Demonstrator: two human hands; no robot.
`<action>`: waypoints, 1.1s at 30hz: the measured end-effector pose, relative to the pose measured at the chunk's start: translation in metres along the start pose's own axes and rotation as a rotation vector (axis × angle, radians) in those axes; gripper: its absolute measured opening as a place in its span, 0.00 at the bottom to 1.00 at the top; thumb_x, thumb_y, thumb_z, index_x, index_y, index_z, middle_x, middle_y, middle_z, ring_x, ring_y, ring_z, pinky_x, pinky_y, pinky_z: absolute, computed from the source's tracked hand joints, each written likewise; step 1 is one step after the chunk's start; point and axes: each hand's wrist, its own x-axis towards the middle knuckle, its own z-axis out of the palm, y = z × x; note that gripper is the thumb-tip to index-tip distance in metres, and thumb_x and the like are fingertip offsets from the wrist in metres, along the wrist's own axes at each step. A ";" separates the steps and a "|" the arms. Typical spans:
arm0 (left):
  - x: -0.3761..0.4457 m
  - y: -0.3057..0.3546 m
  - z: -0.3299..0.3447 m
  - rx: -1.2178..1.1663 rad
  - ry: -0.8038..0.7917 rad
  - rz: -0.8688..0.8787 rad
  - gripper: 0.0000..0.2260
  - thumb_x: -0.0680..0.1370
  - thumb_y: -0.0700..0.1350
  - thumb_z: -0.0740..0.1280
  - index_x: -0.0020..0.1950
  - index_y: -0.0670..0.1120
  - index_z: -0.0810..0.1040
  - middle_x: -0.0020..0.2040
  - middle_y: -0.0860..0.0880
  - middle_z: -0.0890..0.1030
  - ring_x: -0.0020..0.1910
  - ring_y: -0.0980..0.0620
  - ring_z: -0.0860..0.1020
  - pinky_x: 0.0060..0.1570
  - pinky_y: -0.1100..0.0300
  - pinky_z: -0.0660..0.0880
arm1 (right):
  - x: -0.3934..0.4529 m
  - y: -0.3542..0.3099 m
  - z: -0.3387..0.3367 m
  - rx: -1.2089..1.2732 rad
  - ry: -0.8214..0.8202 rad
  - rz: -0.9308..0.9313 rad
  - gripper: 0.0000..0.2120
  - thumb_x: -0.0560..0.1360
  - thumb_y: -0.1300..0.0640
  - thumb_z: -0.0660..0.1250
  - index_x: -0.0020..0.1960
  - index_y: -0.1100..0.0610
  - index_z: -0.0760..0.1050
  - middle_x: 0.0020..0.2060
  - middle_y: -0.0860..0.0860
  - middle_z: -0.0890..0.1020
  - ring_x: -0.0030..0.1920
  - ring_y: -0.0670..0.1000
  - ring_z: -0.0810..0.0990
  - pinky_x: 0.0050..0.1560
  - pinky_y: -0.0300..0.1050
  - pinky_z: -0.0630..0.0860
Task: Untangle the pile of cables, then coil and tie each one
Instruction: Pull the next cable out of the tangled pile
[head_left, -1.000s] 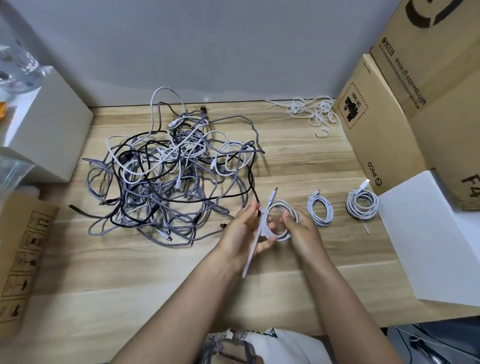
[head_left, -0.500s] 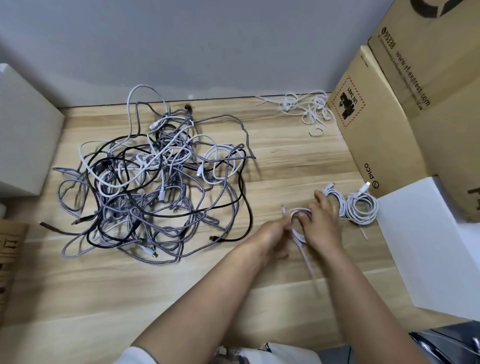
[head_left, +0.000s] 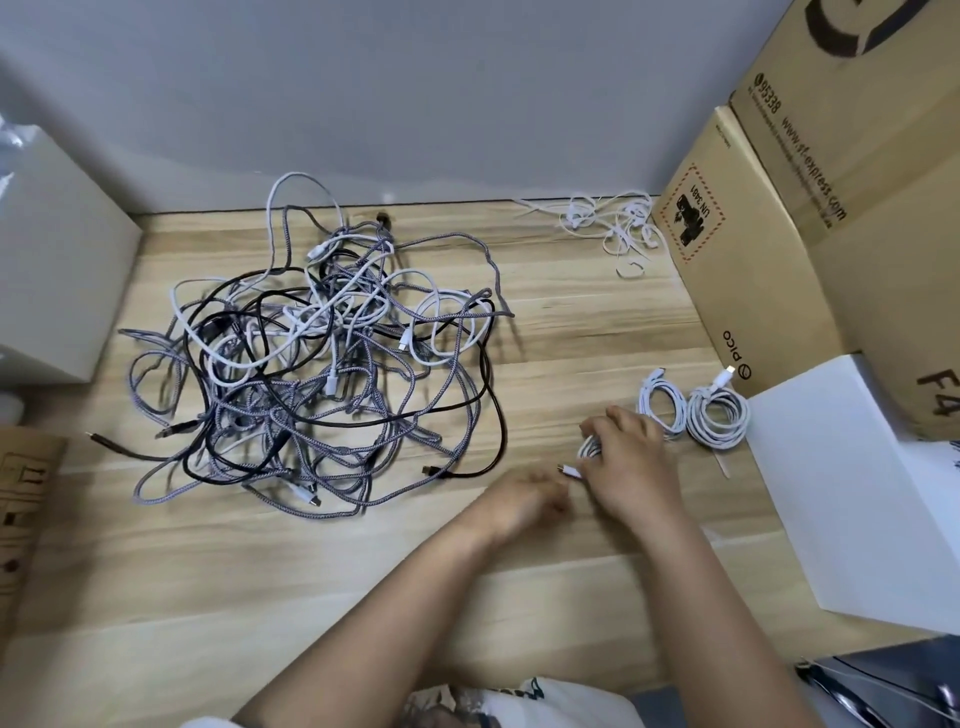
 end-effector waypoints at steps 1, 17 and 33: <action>-0.007 -0.002 -0.009 0.063 0.057 0.077 0.05 0.74 0.45 0.65 0.48 0.46 0.76 0.42 0.46 0.78 0.38 0.55 0.76 0.43 0.63 0.72 | -0.007 -0.007 -0.003 -0.024 0.012 -0.003 0.18 0.76 0.52 0.63 0.65 0.47 0.69 0.70 0.47 0.65 0.71 0.52 0.58 0.66 0.50 0.61; -0.034 -0.086 -0.090 1.397 0.478 0.247 0.30 0.71 0.58 0.53 0.72 0.50 0.63 0.70 0.50 0.71 0.66 0.48 0.73 0.62 0.50 0.69 | -0.005 -0.086 0.036 1.324 -0.218 0.156 0.09 0.80 0.65 0.57 0.57 0.62 0.73 0.27 0.49 0.63 0.20 0.40 0.62 0.24 0.33 0.61; -0.066 0.011 -0.065 0.156 0.238 0.212 0.06 0.76 0.44 0.65 0.42 0.48 0.81 0.46 0.49 0.82 0.52 0.49 0.79 0.50 0.59 0.70 | -0.091 -0.078 -0.075 0.928 0.126 -0.334 0.15 0.69 0.47 0.72 0.26 0.51 0.78 0.21 0.56 0.72 0.26 0.44 0.66 0.28 0.43 0.65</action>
